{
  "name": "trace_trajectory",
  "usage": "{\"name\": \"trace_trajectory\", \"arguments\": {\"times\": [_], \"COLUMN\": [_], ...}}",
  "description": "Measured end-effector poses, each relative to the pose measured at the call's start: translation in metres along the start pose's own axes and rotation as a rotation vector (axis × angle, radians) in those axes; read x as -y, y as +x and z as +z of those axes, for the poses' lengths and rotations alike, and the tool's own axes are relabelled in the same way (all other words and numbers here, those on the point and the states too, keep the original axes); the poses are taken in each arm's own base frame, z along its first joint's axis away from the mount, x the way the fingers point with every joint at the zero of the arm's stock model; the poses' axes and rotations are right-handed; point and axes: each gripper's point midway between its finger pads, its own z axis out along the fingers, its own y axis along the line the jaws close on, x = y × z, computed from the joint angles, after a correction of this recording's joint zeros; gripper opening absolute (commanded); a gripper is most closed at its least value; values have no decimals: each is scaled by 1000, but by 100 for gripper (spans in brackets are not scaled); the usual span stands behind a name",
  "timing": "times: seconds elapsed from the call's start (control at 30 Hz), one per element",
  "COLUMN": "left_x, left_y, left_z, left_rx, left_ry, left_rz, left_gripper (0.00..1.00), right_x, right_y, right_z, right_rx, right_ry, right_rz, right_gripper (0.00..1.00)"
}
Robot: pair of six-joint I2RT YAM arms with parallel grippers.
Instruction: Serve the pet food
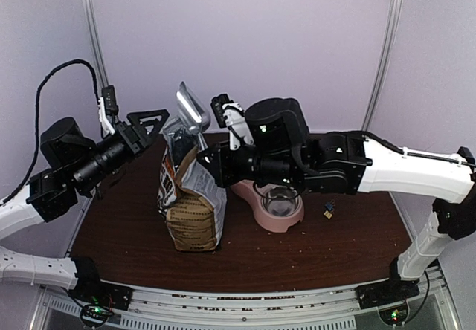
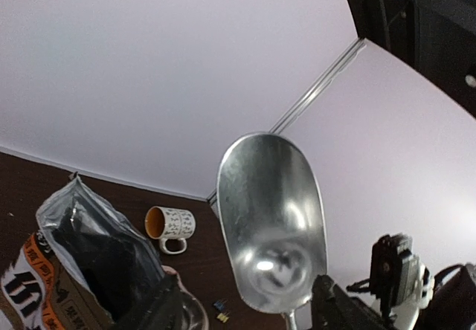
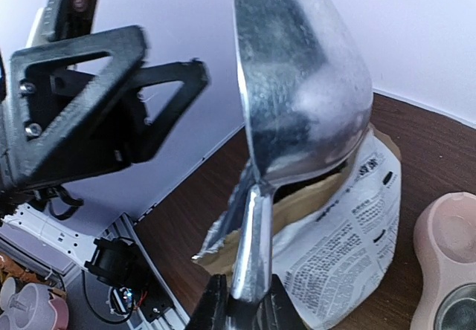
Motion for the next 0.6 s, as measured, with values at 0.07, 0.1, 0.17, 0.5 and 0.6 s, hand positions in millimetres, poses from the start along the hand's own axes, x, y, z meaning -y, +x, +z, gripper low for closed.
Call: {"name": "trace_trajectory", "arguments": {"times": [0.07, 0.1, 0.17, 0.5, 0.6], "left_x": [1, 3, 8, 9, -2], "left_y": [-3, -6, -13, -11, 18], "left_z": [-6, -9, -15, -13, -10], "left_rx": [-15, -21, -38, -277, -428], "left_ry": [-13, -18, -26, 6, 47], "left_rz": [47, 73, 129, 370, 411], "left_gripper": [79, 81, 83, 87, 87], "right_x": [14, 24, 39, 78, 67], "right_y": [1, 1, -2, 20, 44], "right_z": [-6, -10, -21, -70, -81], "right_rx": [-8, -16, -22, -159, -246], "right_ry": [6, 9, 1, -136, -247], "right_rz": [5, 10, 21, 5, -11], "right_gripper": [0, 0, 0, 0, 0]}}
